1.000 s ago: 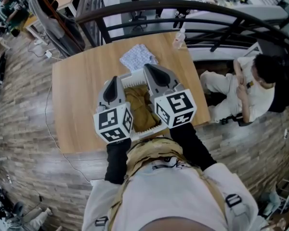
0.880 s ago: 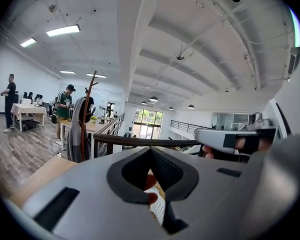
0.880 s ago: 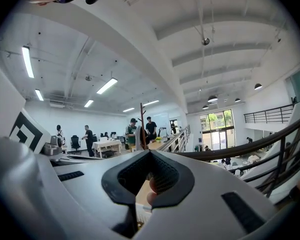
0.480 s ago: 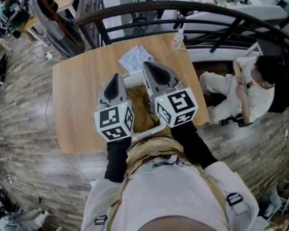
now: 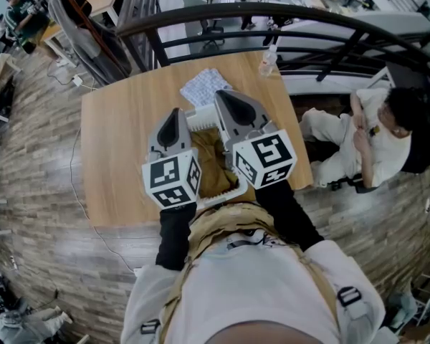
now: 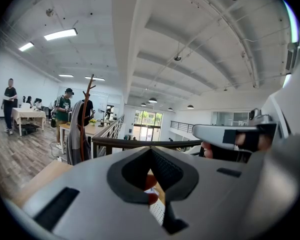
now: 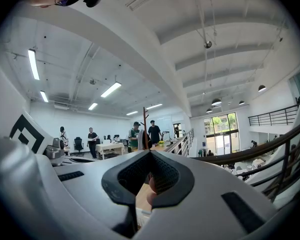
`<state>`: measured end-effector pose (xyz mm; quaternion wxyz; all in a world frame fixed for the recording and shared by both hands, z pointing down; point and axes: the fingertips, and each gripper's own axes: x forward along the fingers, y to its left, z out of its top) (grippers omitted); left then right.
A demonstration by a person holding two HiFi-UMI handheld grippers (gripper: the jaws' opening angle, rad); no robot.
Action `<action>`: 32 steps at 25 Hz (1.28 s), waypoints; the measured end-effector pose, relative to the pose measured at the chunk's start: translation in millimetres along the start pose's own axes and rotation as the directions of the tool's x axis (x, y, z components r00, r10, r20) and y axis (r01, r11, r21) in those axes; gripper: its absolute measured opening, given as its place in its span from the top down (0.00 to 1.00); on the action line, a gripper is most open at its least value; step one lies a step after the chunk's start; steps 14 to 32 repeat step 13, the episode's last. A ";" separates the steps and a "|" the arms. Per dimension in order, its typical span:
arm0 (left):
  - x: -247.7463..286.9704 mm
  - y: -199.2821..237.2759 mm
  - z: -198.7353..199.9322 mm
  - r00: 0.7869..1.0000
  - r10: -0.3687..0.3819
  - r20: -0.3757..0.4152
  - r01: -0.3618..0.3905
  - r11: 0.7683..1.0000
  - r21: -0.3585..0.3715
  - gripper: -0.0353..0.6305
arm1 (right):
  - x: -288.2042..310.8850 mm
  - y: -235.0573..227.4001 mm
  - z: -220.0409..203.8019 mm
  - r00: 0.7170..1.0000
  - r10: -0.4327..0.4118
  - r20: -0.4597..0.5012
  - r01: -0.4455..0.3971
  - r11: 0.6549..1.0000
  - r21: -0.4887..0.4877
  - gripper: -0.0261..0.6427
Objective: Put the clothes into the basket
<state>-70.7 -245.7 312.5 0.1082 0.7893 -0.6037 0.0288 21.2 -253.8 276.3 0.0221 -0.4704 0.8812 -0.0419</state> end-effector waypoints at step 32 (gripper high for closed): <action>-1.9 -6.2 2.4 1.000 -0.008 0.002 0.008 1.000 -0.005 0.94 | -7.7 -10.5 1.4 1.000 -0.022 0.004 0.022 1.000 0.007 0.93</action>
